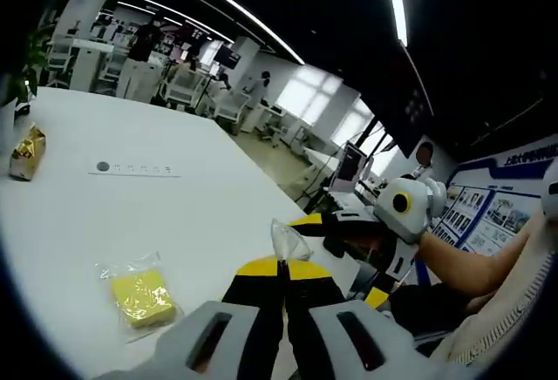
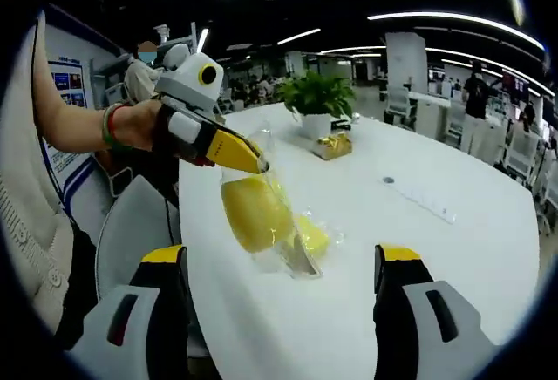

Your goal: Compare the silicone blocks by pressing each to a similar depth, holding the contact briefly, and releasing to observe deformation and rebound differences across the visible hardness samples.

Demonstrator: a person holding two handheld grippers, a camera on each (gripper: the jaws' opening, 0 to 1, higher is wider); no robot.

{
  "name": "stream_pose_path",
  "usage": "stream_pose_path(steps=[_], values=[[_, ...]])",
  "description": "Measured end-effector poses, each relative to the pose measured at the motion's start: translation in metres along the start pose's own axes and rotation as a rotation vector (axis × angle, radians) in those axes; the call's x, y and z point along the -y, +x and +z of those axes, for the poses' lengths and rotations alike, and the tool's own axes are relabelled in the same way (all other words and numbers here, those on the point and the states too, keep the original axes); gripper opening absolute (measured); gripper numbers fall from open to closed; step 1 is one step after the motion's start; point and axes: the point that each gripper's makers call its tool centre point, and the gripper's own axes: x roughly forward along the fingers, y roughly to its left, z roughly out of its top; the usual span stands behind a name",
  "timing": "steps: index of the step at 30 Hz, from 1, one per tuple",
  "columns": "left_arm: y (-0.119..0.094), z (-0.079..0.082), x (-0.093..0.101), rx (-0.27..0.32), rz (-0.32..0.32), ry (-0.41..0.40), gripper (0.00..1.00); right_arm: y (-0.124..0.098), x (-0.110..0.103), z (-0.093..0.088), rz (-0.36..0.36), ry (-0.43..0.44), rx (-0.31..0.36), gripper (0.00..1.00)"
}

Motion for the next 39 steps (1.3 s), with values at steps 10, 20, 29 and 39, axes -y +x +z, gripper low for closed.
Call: stream_pose_path(steps=[10, 20, 29, 39], values=[[0.004, 0.007, 0.014, 0.004, -0.058, -0.006, 0.00, 0.031, -0.004, -0.006, 0.079, 0.001, -0.039, 0.79], [-0.001, 0.024, 0.023, 0.050, -0.127, -0.052, 0.00, 0.040, -0.006, 0.005, 0.149, 0.111, 0.066, 0.68], [0.004, 0.019, 0.017, 0.020, -0.124, -0.037, 0.00, 0.045, -0.009, 0.015, 0.206, 0.129, 0.145, 0.38], [0.007, 0.013, 0.011, -0.014, -0.117, -0.006, 0.00, 0.052, -0.011, 0.006, 0.209, 0.103, 0.129, 0.28]])
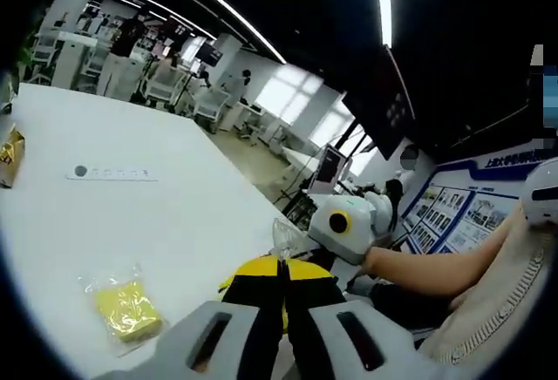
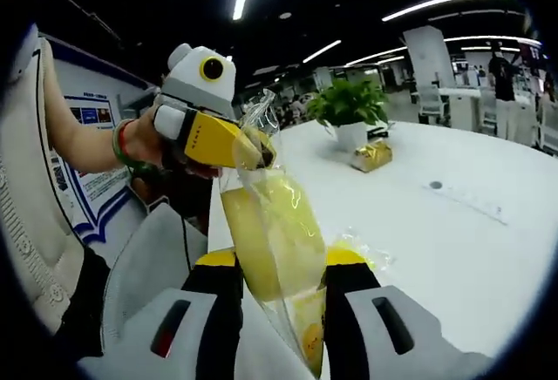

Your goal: Compare the silicone blocks by pressing each to a similar depth, holding the contact briefly, and releasing to observe deformation and rebound differences across the visible hardness samples.

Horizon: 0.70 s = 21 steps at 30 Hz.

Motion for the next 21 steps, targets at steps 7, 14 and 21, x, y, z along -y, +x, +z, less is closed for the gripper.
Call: stream_pose_path(steps=[7, 14, 21], values=[[0.003, -0.009, -0.007, -0.039, 0.012, 0.030, 0.00, 0.002, 0.001, -0.012, -0.006, 0.029, -0.039, 0.18], [0.003, -0.015, -0.011, -0.059, 0.020, 0.032, 0.00, 0.003, -0.001, -0.020, 0.001, 0.053, -0.072, 0.11], [0.001, -0.017, -0.013, -0.062, 0.023, 0.026, 0.00, 0.004, 0.001, -0.021, -0.019, 0.032, -0.077, 0.09]])
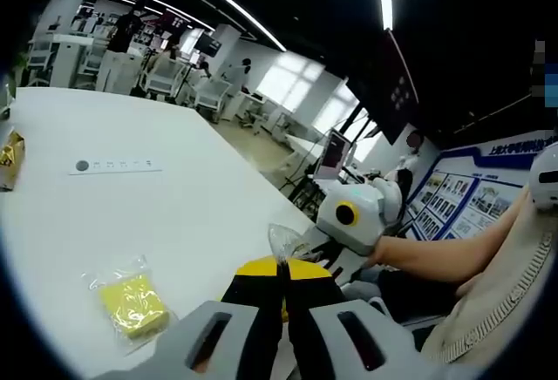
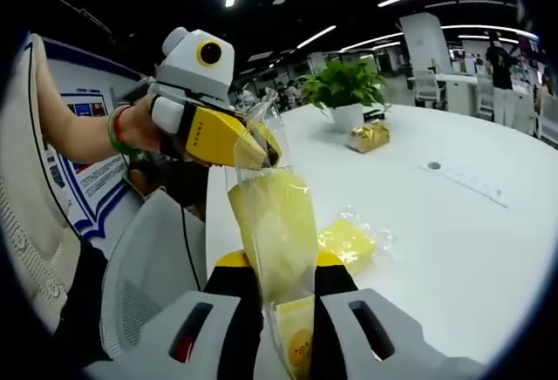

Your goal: Compare the silicone blocks by pressing each to a similar depth, holding the contact briefly, and releasing to observe deformation and rebound differences across the visible hardness samples.

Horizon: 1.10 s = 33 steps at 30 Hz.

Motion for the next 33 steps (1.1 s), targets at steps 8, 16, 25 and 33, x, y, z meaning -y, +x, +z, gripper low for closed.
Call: stream_pose_path(steps=[8, 16, 25, 33], values=[[0.001, -0.002, 0.000, -0.006, 0.001, -0.002, 0.00, -0.002, 0.000, -0.002, -0.002, -0.005, -0.002, 0.08], [0.005, -0.005, 0.002, -0.021, 0.005, 0.005, 0.00, -0.004, -0.001, -0.007, 0.000, 0.012, -0.004, 0.09], [0.006, -0.005, 0.006, -0.022, -0.001, -0.006, 0.00, -0.007, -0.003, -0.007, 0.001, 0.008, 0.012, 0.11], [0.006, -0.002, 0.012, -0.002, -0.015, -0.054, 0.00, -0.012, -0.005, -0.004, 0.001, 0.023, 0.009, 0.16]])
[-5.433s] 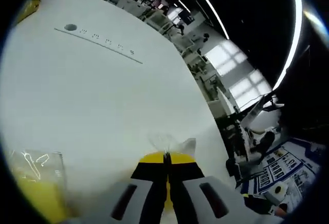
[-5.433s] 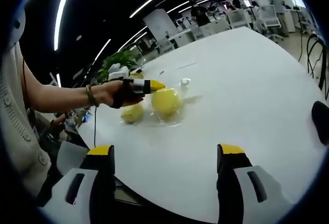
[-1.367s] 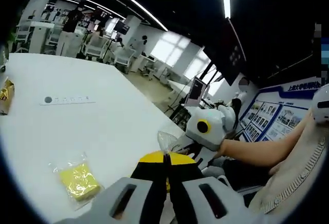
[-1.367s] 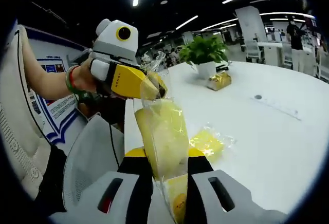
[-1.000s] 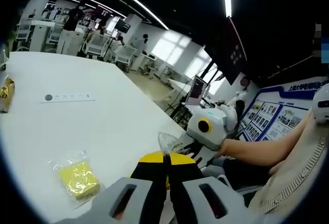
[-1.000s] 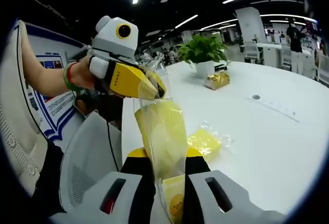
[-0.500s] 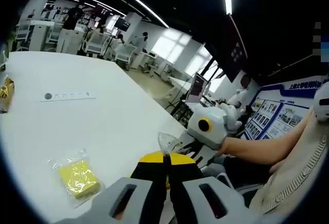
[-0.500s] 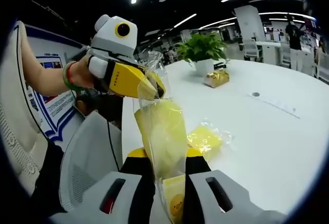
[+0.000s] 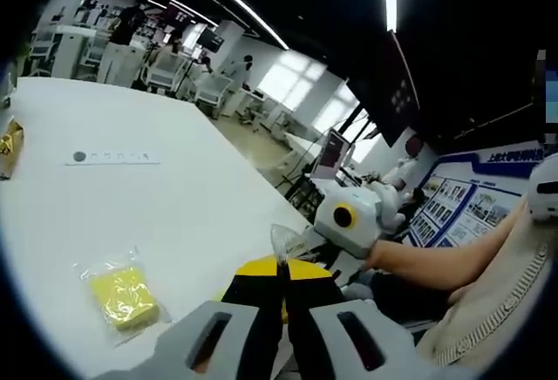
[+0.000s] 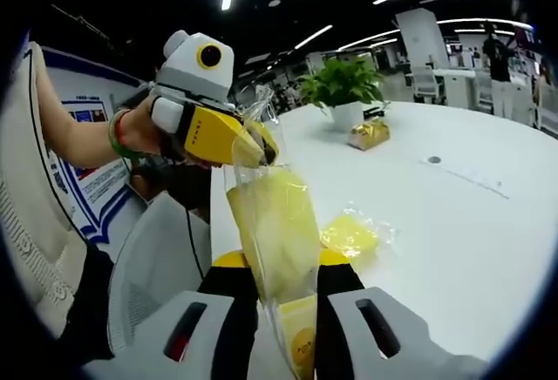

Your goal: Compare the silicone blocks by pressing each to a similar depth, holding the contact briefly, and releasing to observe deformation and rebound differences across the visible hardness samples.

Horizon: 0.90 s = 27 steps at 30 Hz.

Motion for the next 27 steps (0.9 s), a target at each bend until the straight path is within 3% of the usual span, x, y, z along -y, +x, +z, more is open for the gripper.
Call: stream_pose_path(steps=[27], values=[[-0.001, -0.010, 0.015, -0.011, -0.019, -0.025, 0.00, -0.007, -0.009, -0.007, -0.020, -0.016, -0.025, 0.26]])
